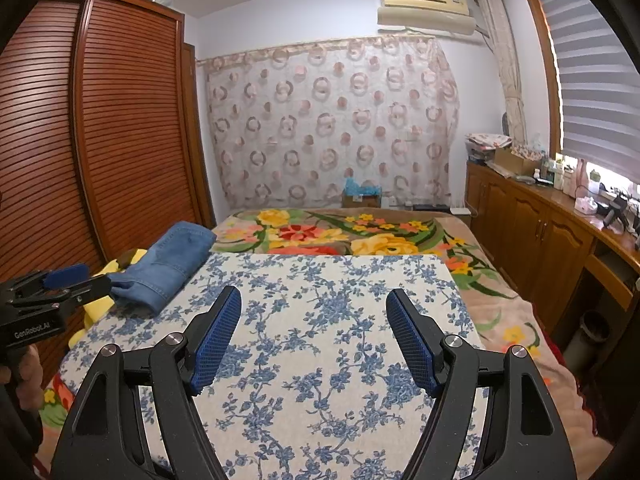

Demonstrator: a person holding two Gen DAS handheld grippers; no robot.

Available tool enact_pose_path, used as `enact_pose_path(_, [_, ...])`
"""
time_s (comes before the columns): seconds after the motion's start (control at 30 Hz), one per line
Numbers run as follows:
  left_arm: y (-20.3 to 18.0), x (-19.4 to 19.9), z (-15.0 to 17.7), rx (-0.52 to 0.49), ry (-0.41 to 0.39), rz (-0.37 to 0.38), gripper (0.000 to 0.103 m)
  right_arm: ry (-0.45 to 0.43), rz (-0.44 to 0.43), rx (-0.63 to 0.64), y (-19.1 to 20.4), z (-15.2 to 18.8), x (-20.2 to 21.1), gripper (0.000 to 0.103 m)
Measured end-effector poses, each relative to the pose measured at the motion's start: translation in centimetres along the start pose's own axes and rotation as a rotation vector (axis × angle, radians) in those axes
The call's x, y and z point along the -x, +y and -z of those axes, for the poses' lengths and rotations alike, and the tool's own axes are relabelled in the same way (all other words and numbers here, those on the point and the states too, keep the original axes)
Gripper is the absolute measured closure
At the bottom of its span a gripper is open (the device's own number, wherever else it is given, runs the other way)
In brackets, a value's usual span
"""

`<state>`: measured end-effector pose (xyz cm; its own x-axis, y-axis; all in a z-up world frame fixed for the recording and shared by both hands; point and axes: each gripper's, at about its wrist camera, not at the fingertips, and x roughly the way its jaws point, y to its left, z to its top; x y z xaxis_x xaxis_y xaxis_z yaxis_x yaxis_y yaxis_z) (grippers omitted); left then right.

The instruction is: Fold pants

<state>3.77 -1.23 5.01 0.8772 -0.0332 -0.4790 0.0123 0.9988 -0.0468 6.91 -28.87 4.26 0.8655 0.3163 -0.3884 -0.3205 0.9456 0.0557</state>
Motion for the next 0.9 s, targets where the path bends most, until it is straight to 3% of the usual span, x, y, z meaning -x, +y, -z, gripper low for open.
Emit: enact_pose_path(0.9, [-0.01,0.54,-0.25,-0.005,-0.01,0.002,0.041,-0.003,0.0,0.0,0.45,-0.17,-0.03,0.026])
